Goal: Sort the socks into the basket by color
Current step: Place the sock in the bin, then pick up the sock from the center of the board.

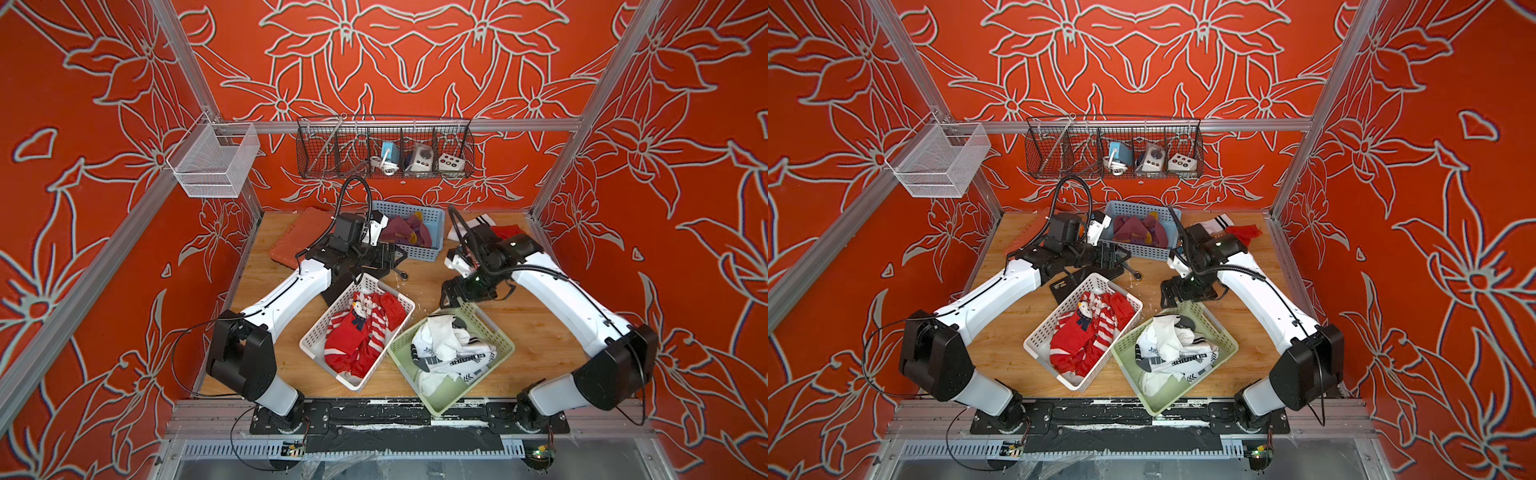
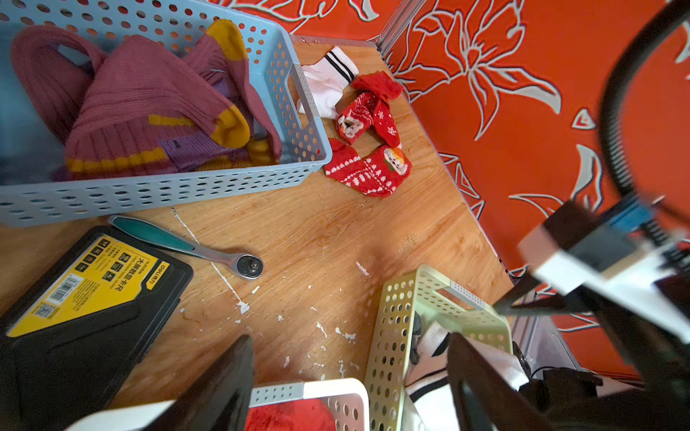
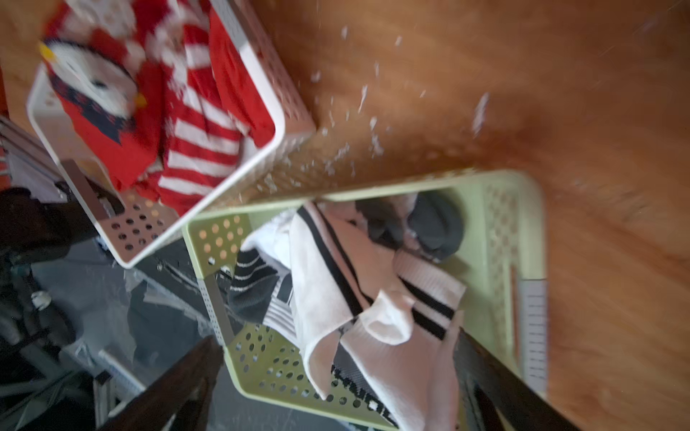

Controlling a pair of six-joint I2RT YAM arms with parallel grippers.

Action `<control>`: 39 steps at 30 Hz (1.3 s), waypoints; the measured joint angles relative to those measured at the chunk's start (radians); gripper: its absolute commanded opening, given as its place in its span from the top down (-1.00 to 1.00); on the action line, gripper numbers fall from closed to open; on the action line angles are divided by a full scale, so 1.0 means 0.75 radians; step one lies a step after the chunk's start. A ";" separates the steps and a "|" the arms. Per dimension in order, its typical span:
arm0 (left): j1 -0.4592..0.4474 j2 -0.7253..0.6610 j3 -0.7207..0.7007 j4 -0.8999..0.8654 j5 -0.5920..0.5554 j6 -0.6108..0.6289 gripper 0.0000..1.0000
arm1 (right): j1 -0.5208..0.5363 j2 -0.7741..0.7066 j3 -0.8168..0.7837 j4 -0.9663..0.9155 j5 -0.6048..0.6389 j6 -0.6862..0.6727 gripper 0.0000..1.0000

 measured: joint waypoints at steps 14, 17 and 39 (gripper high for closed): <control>0.000 -0.094 0.001 -0.042 0.016 -0.001 -0.58 | -0.339 0.753 0.473 0.268 0.336 0.065 -0.96; 0.000 -0.144 -0.001 -0.064 0.011 -0.001 -0.58 | -0.352 0.864 0.524 0.304 0.359 0.064 -0.96; -0.006 -0.162 -0.051 -0.055 0.012 -0.046 -0.61 | -0.418 0.964 0.374 0.479 0.264 0.110 1.00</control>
